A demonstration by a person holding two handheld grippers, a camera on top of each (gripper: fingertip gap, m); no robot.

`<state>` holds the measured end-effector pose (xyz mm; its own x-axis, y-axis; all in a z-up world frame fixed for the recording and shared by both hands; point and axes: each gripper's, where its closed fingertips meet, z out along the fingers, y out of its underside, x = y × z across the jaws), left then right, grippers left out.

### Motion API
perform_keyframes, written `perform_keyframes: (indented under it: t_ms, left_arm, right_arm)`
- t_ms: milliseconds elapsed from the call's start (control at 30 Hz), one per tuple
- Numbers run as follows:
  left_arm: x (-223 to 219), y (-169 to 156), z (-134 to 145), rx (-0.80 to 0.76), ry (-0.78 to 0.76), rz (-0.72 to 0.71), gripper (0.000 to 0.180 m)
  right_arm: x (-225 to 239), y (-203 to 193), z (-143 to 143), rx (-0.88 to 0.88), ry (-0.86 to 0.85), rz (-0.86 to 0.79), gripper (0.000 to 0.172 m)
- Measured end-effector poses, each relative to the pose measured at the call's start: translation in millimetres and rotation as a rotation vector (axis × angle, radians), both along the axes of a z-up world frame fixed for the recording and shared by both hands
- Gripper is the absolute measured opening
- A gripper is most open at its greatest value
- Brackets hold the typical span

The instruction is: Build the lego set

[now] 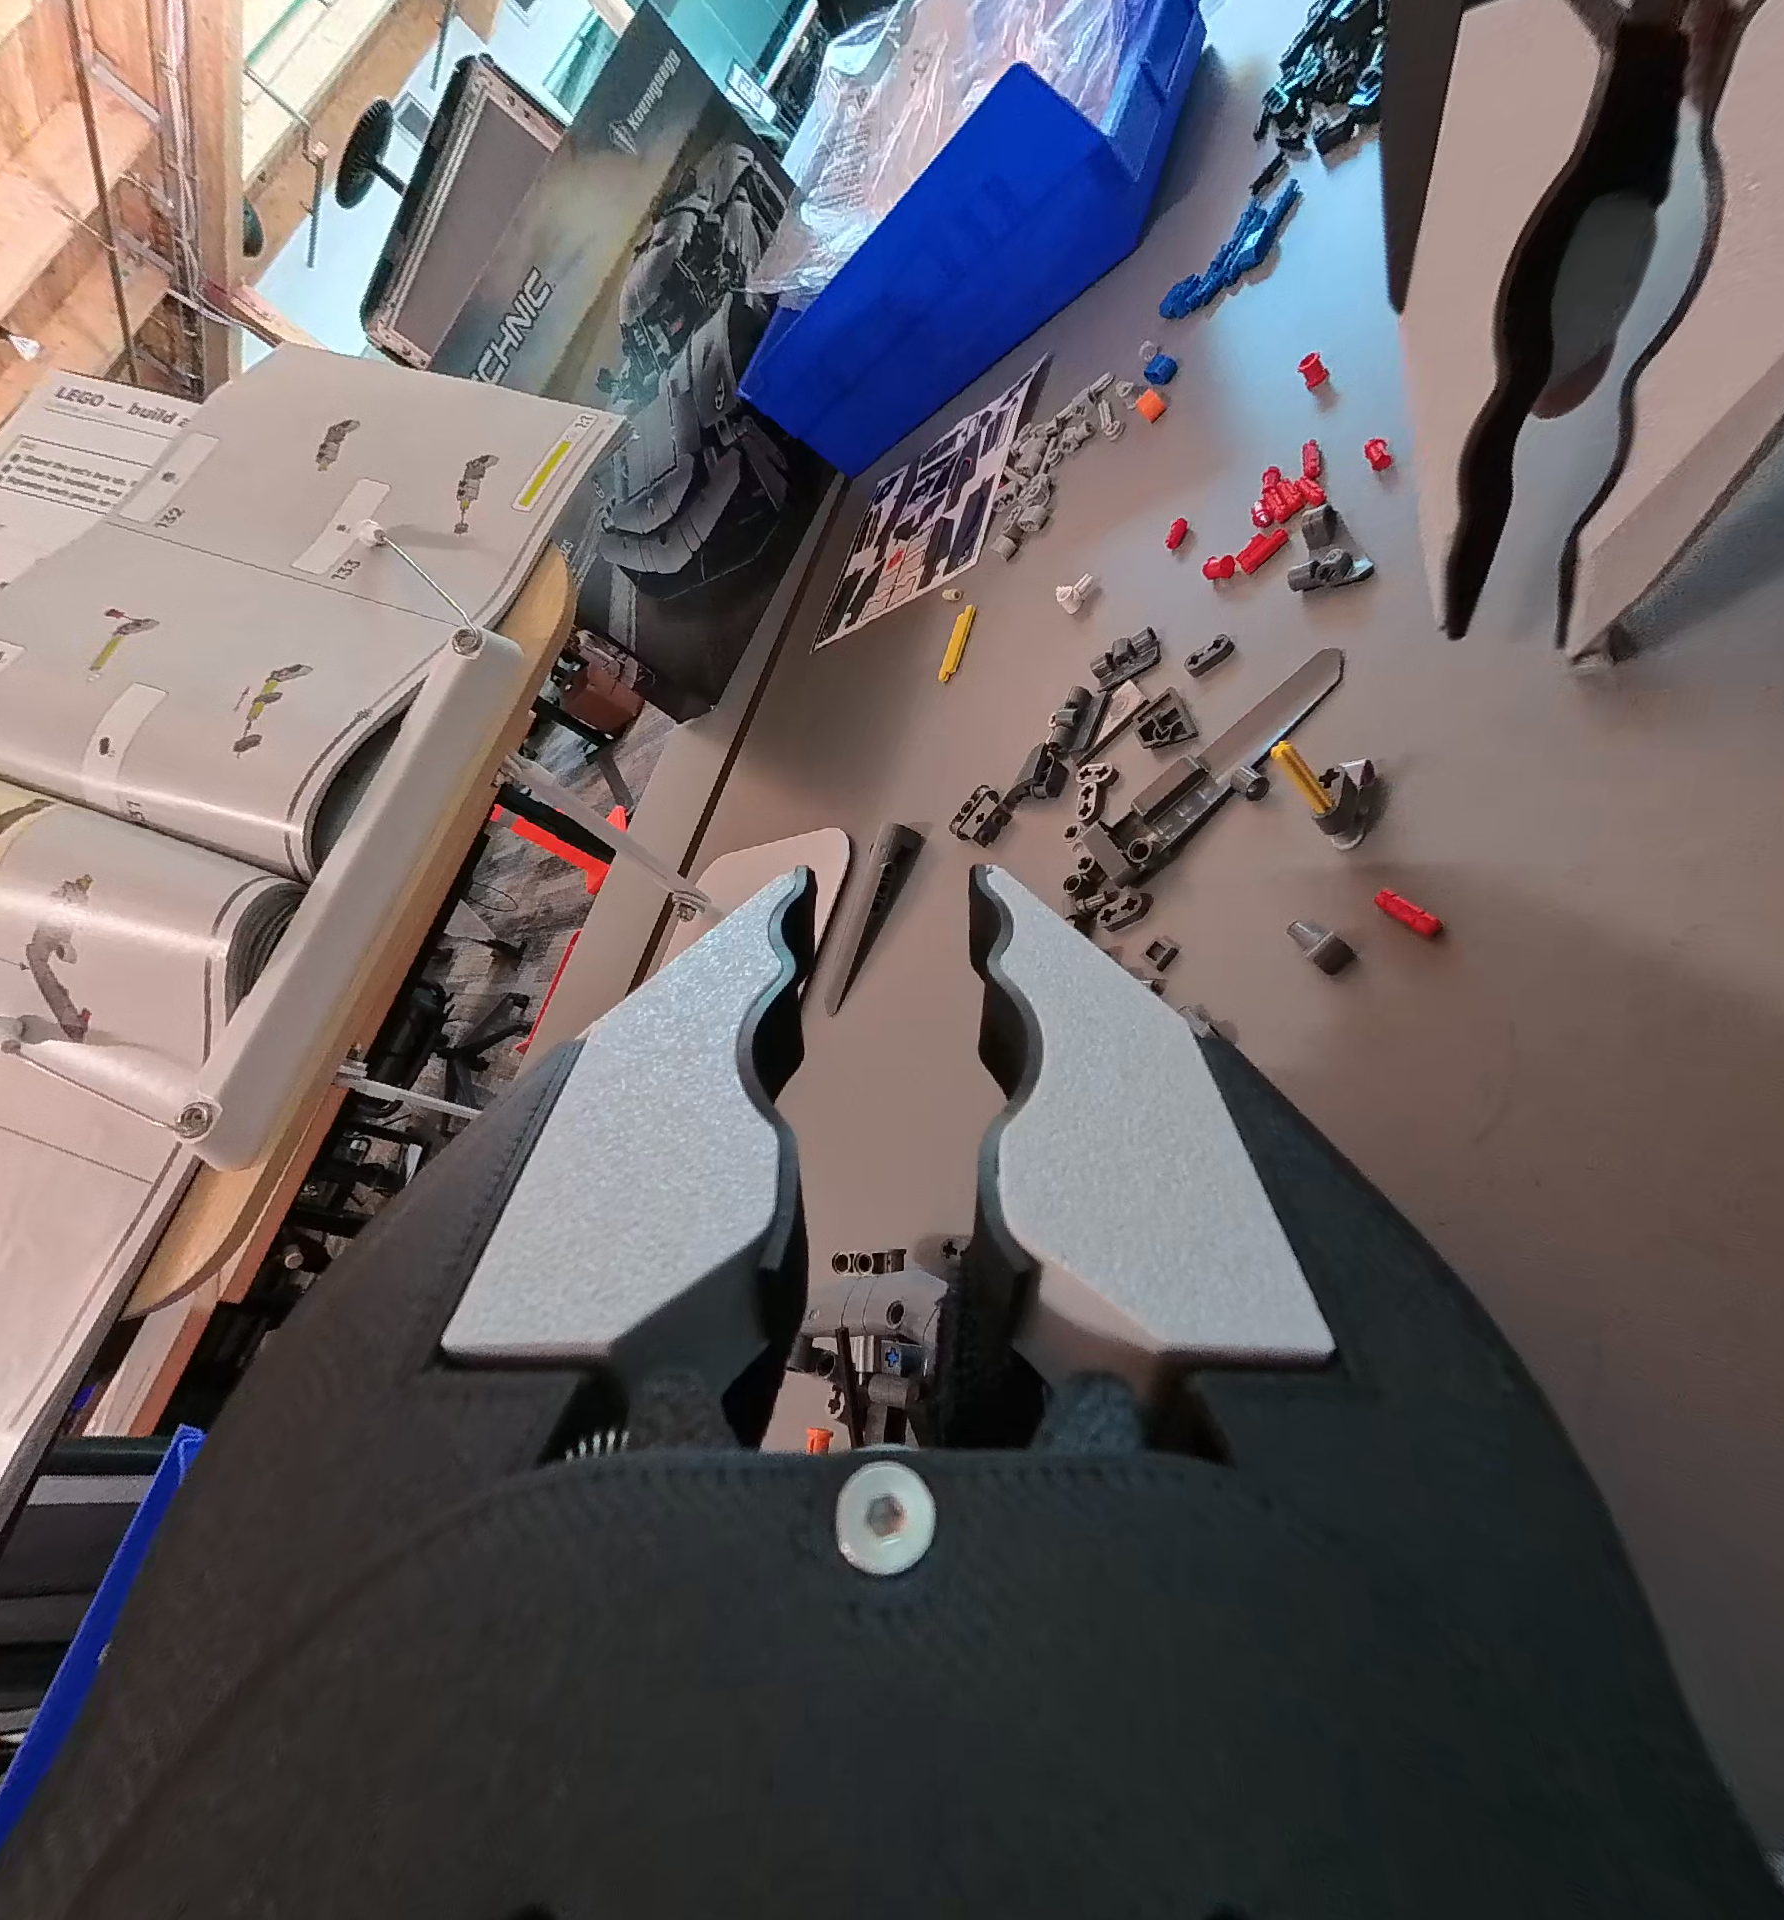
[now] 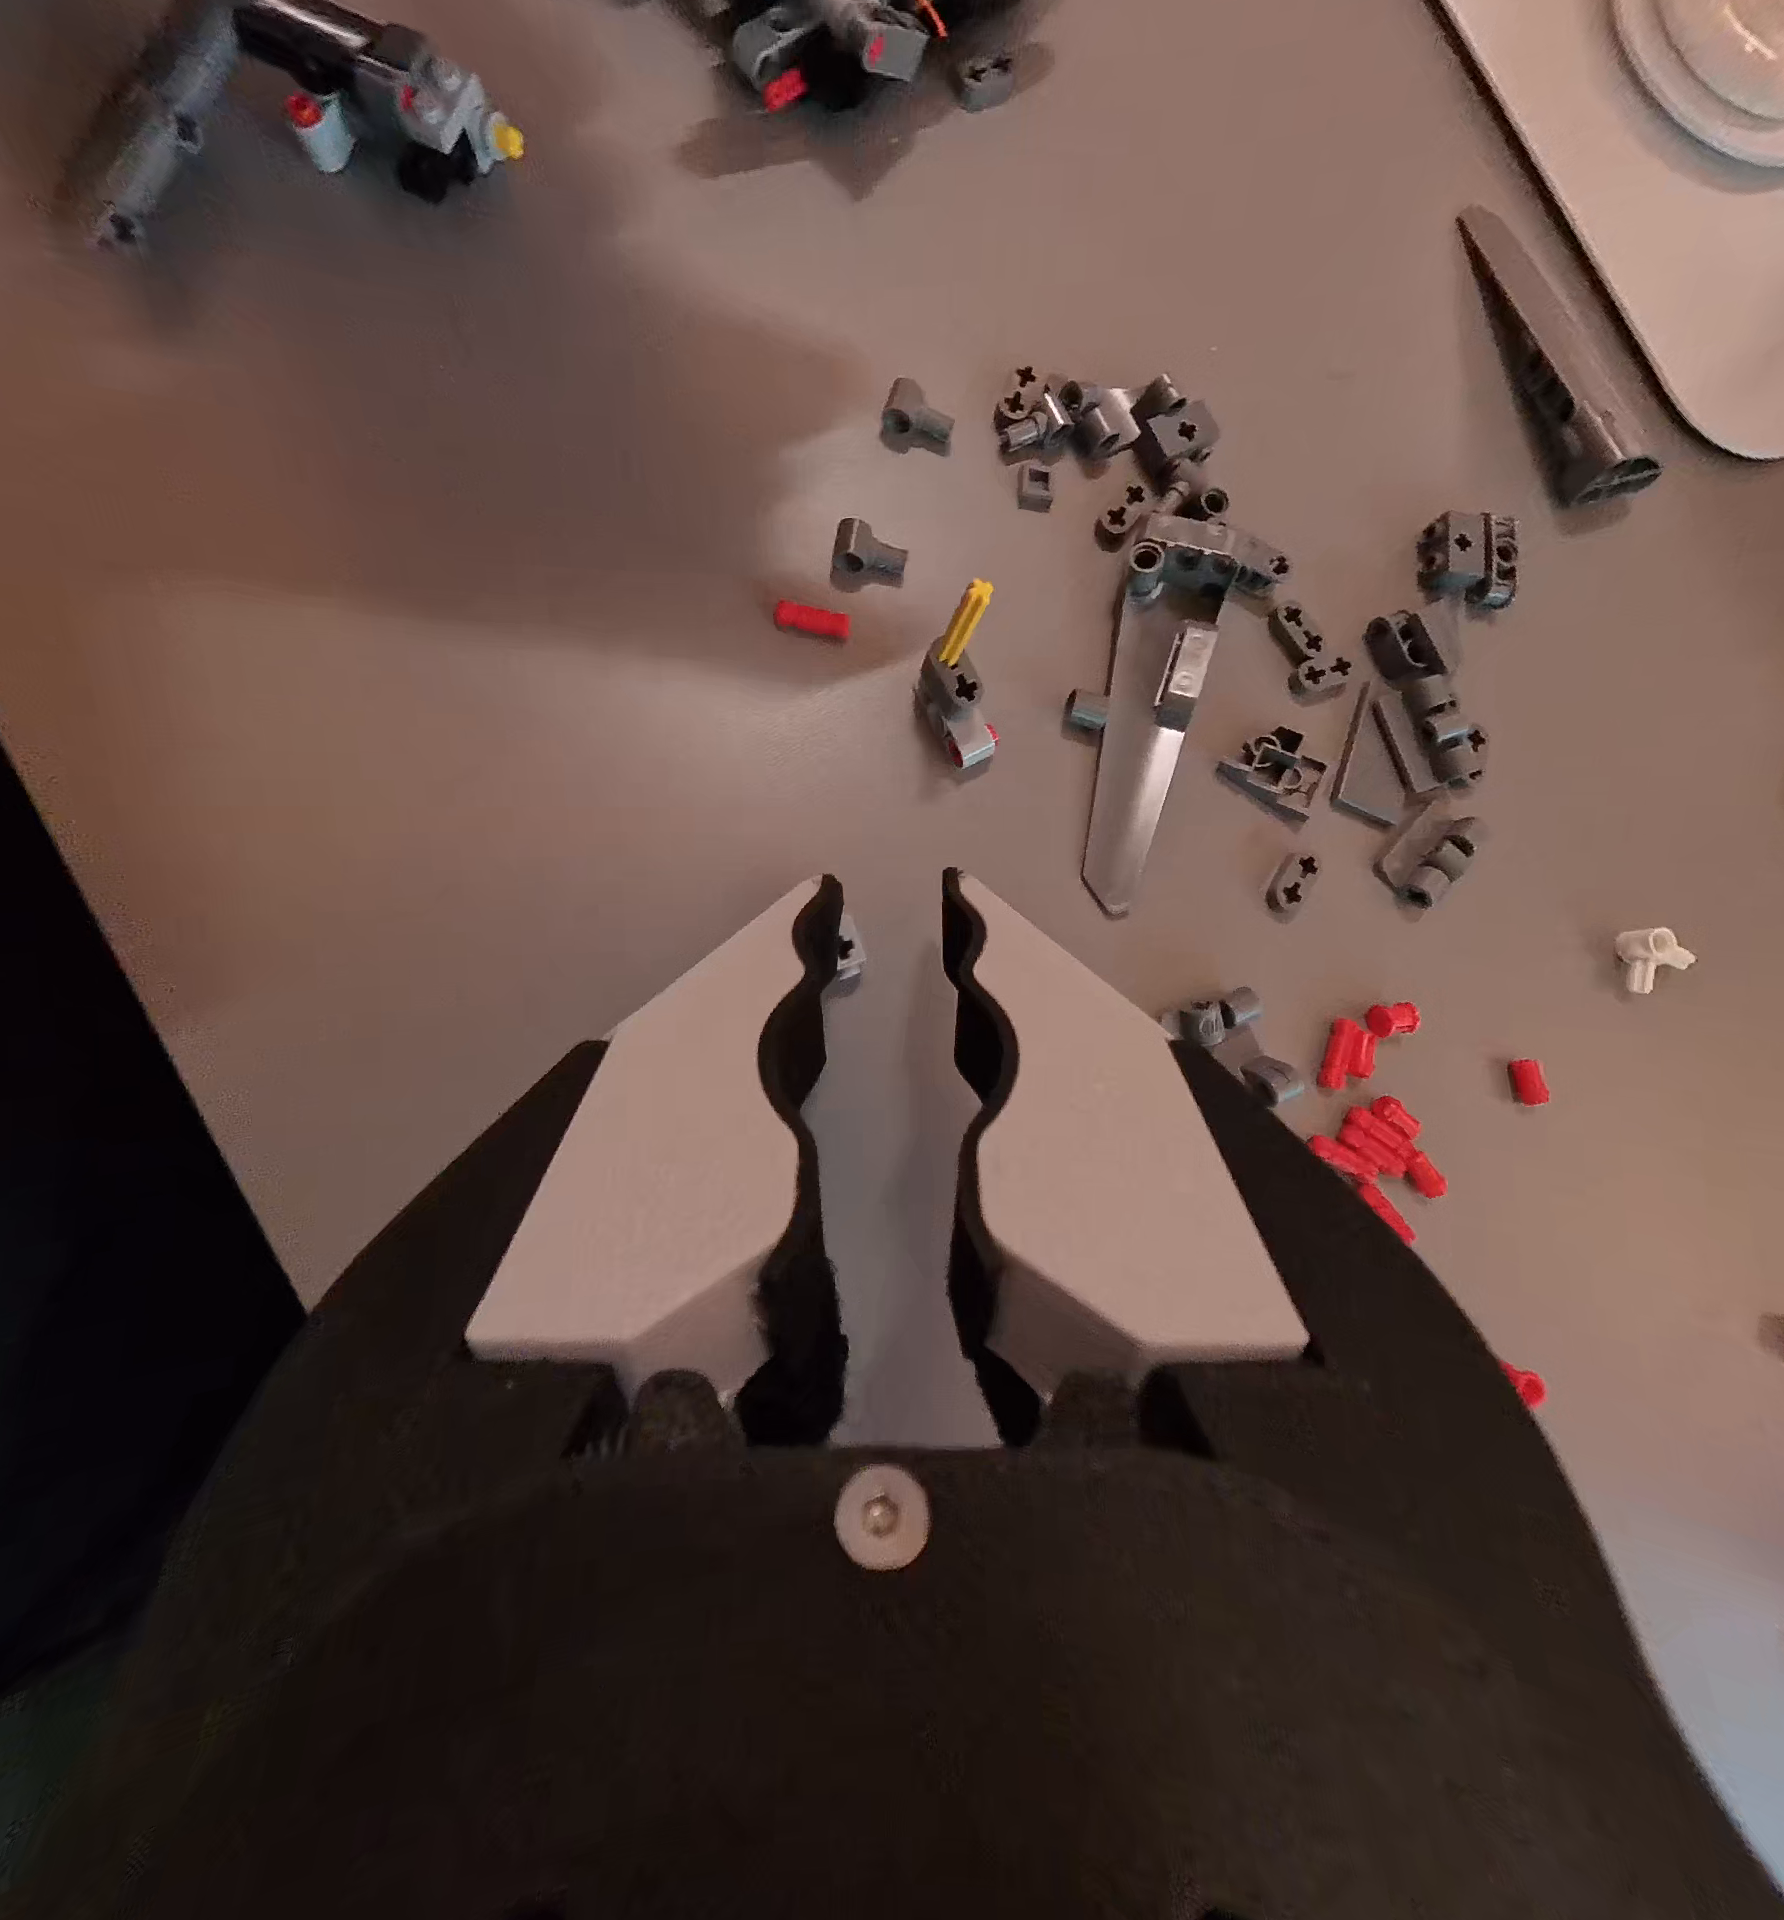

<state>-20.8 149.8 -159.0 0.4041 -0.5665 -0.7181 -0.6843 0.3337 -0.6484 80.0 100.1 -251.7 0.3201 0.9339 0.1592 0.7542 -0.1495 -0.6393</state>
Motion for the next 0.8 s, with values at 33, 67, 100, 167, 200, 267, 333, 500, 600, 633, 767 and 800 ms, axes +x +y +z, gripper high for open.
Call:
perform_keyframes:
  t_ms: [33, 67, 100, 167, 200, 267, 333, 500, 600, 633, 767, 800]
  left_arm:
    - [0, 0, 0, 0.0, 0.001, 0.0, 0.028]
    - [0, 0, 0, 0.0, 0.001, 0.001, 0.028]
    - [0, 0, 0, 0.0, 0.002, 0.001, 0.027]
    - [0, 1, -1, -0.001, 0.001, 0.002, 0.027]
    - [0, 1, -1, -0.003, 0.001, 0.002, 0.027]
    - [1, 1, -2, -0.005, 0.003, 0.001, 0.027]
    - [1, 1, -2, -0.005, 0.006, 0.0, 0.028]
    - [0, 1, -3, -0.005, 0.006, 0.004, 0.028]
    - [0, 2, -3, -0.008, 0.007, 0.004, 0.027]
    - [0, 1, -4, -0.009, 0.007, 0.003, 0.027]
    - [1, 1, -5, -0.012, 0.014, -0.003, 0.027]
    - [2, 0, -6, -0.012, 0.015, -0.004, 0.027]
  right_arm:
    - [-1, 1, -2, 0.004, 0.002, -0.01, 0.016]
    - [-2, 2, -3, 0.013, 0.002, -0.013, 0.017]
    - [-4, 2, -3, 0.025, 0.006, -0.013, 0.016]
    - [-7, 3, 2, 0.044, 0.028, -0.01, 0.017]
    - [-8, 5, 6, 0.053, 0.042, -0.015, 0.018]
    - [-10, 11, 14, 0.068, 0.074, -0.02, 0.023]
    - [-16, 16, 22, 0.097, 0.111, -0.007, 0.025]
    - [-30, 25, 20, 0.129, 0.091, 0.039, 0.026]
    - [-37, 29, 16, 0.121, 0.089, 0.054, 0.022]
    - [-39, 31, 15, 0.117, 0.091, 0.058, 0.019]
    - [-42, 32, 12, 0.103, 0.094, 0.07, 0.006]
    - [-42, 32, 11, 0.102, 0.095, 0.074, 0.003]
